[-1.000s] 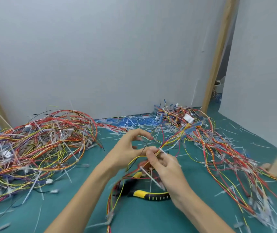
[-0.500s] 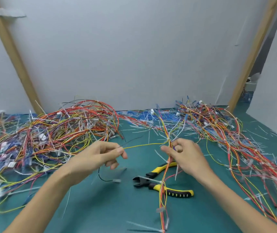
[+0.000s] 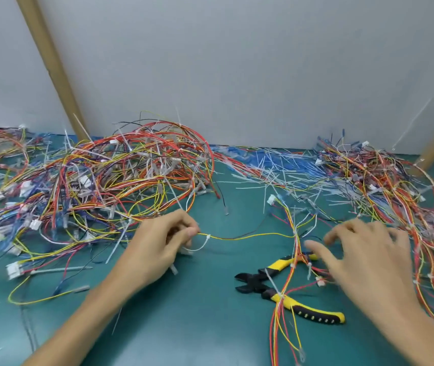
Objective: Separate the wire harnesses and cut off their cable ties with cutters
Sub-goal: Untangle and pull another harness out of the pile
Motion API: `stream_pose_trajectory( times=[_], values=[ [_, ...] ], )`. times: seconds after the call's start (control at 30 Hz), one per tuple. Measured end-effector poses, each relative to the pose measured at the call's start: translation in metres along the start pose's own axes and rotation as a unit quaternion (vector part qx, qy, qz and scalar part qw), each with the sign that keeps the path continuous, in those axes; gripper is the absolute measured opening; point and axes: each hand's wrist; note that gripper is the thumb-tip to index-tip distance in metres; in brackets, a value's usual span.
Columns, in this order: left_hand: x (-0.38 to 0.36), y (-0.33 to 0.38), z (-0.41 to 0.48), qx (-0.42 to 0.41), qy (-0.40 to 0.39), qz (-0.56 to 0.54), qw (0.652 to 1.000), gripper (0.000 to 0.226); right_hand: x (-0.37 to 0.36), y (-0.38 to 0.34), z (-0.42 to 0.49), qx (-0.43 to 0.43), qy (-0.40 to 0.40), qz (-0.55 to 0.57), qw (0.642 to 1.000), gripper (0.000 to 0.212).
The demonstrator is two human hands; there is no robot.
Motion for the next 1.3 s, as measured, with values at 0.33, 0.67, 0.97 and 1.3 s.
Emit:
stream_pose_trajectory(
  times=[0.33,0.67,0.97,1.3],
  values=[
    [0.007,0.023,-0.013,-0.107,0.068,0.051,0.991,0.022,0.021,-0.134,0.013,0.279,-0.079,0.284,0.914,0.023],
    [0.031,0.022,-0.018,-0.043,0.1,0.242,0.964,0.021,0.01,-0.132,0.025,0.296,-0.053,0.246,0.921,0.02],
    [0.042,0.019,-0.024,0.049,0.057,0.121,0.99,0.017,0.004,-0.13,0.038,0.305,-0.123,0.322,0.888,0.012],
    [0.051,-0.003,-0.024,0.045,0.07,0.131,0.988,0.034,-0.027,-0.126,0.029,0.363,-0.063,0.277,0.888,0.014]
  ],
)
Point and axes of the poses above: each hand's wrist, its own z-axis towards the middle knuckle, its own x-axis out of the back of the hand, y = z × x, and after that the axes turned 7 degrees about -y, right-handed
